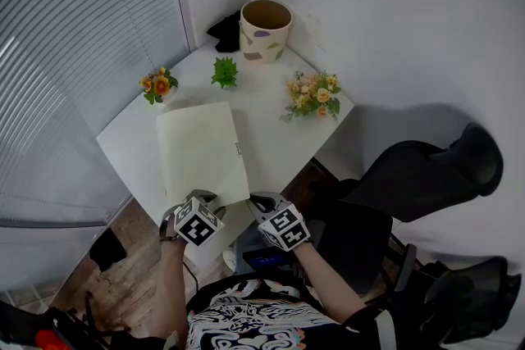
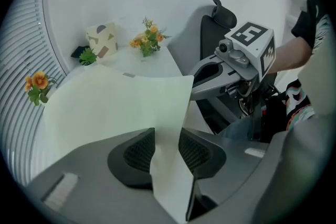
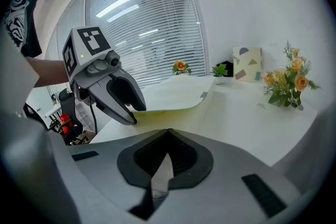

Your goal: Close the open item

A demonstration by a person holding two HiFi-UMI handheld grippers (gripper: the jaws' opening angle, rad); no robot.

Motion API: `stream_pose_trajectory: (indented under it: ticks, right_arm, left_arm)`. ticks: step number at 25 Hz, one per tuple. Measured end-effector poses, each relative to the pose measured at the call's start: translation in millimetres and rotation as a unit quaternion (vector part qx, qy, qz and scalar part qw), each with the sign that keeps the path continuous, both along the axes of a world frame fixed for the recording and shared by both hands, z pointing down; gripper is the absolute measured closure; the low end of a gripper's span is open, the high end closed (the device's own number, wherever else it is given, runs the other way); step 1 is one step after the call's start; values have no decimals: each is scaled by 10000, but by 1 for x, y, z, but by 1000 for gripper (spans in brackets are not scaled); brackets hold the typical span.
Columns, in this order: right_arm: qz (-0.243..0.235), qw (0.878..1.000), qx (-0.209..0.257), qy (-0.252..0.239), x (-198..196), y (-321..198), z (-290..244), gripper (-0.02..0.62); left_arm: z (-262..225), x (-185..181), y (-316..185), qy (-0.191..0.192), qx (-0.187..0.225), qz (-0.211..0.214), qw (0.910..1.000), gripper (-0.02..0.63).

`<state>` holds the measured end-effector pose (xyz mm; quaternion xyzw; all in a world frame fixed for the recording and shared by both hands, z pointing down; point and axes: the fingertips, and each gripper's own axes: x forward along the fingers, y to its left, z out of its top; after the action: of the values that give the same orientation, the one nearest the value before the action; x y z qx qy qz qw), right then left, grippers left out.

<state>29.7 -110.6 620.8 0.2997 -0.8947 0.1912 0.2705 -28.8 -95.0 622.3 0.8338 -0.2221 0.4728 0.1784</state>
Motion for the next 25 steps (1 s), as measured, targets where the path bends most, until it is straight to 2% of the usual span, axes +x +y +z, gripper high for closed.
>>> stream_pose_trajectory:
  ticks: [3,10,25]
  right_arm:
    - [19,10000,7,-25,0,-1,0,592]
    - [65,10000,-5,-52,1,0,0,592]
    - [76,9999,20,-68,0,-1,-1,593]
  left_arm:
    - [4,2,0,-308,-26,163,9994,469]
    - [7,4,1,-592,-226,302,9975,463]
    - [8,4,0,-708,-336,306,9965,460]
